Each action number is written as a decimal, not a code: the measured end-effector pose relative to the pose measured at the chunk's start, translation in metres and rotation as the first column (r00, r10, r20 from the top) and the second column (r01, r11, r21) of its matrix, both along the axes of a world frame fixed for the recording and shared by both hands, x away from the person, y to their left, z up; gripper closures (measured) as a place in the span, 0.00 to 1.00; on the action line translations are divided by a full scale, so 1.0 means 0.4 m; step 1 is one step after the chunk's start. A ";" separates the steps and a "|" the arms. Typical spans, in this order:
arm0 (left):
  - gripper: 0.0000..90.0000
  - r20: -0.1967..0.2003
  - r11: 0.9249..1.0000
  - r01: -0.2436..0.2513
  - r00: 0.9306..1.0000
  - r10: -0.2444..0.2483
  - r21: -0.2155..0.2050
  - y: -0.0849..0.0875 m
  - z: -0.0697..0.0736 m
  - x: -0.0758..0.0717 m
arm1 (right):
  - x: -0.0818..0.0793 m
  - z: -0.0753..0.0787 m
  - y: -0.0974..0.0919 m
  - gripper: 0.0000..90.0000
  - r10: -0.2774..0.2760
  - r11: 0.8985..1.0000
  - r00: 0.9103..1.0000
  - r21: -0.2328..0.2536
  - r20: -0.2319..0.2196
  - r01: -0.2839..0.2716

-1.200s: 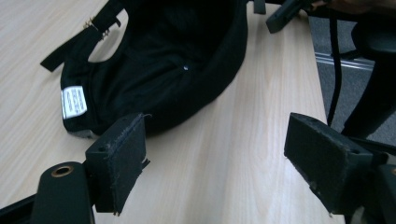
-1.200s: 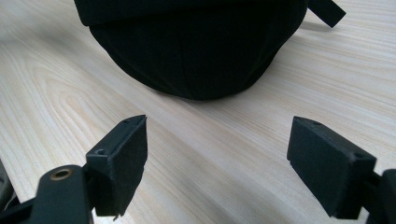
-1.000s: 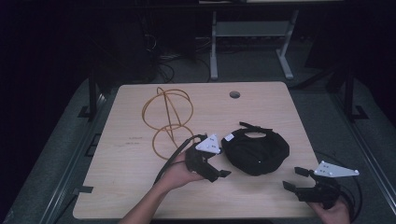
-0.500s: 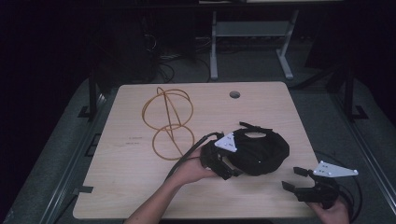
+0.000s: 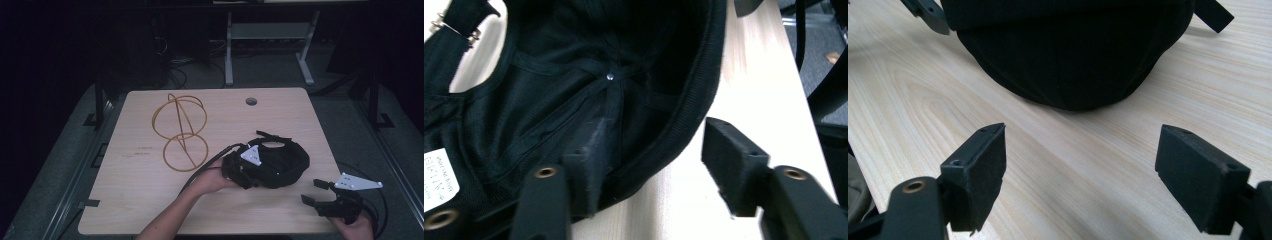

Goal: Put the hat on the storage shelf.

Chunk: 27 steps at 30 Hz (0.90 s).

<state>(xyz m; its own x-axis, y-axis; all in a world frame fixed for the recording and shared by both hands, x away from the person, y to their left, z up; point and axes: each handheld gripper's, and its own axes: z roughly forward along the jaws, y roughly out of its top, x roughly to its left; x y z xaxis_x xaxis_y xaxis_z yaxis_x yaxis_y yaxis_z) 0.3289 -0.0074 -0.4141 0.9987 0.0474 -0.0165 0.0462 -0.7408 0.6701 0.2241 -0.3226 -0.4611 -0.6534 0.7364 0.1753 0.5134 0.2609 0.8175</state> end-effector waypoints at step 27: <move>0.91 -0.050 0.995 0.032 0.998 -0.037 -0.100 0.011 0.041 0.011 | 0.006 0.001 0.014 0.22 0.003 1.000 1.000 -0.008 0.006 -0.003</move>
